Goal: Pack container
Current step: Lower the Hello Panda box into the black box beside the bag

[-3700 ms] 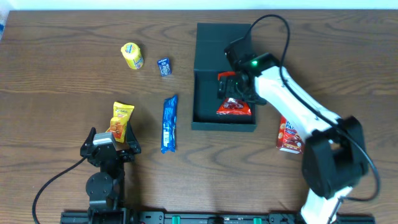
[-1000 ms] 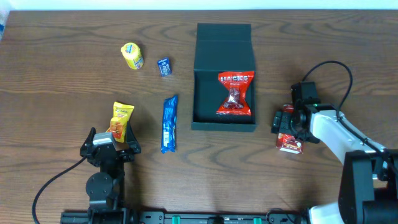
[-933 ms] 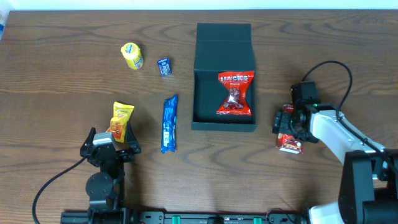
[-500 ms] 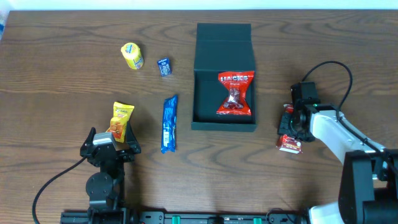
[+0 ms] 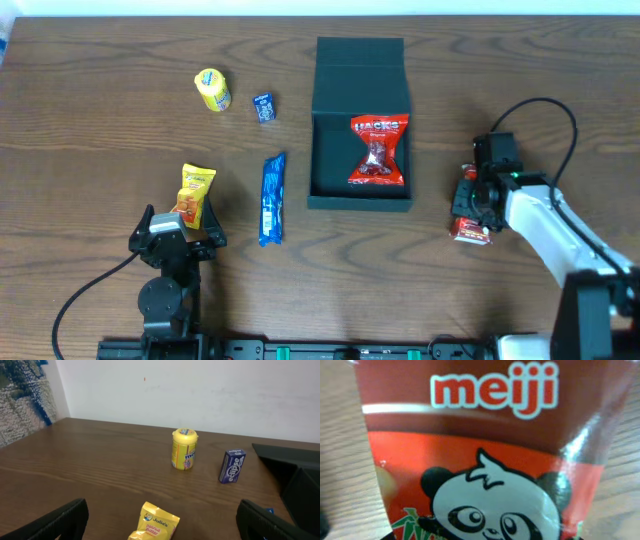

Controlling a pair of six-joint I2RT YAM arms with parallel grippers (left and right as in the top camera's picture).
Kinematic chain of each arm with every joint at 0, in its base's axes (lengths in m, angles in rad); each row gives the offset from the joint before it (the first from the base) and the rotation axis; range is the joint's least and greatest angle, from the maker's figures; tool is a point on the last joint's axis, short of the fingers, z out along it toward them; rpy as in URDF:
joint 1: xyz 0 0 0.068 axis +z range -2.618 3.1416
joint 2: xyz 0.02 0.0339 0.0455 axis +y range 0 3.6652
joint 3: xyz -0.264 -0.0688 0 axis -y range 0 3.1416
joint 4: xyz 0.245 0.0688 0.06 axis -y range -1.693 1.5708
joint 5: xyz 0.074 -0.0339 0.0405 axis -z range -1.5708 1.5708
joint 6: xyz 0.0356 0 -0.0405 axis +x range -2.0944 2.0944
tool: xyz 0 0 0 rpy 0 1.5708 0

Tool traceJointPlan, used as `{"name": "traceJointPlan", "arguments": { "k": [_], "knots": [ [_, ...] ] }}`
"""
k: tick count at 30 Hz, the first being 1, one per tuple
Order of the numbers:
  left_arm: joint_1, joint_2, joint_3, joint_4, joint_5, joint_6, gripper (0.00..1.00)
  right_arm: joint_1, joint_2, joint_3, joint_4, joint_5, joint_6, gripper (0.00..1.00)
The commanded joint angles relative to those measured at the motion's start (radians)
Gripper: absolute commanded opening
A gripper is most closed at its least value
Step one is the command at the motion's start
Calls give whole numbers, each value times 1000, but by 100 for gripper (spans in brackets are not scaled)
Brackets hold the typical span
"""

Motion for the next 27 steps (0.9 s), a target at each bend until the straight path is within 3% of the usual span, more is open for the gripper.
{"name": "traceJointPlan", "arguments": {
  "k": [1,14,22,27],
  "knots": [
    [6,-2,-16,-46,-22,0,96,-2,-85,-4,-19,10,11,45],
    [6,-2,-16,-46,-21,0,95,91,-370,38,-124,-182,27,39],
    [6,-2,-16,-46,-22,0,95,309,-337,212,-182,-188,169,39],
    [6,-2,-16,-46,-22,0,95,444,-192,358,-169,-188,277,40]
  ]
}}
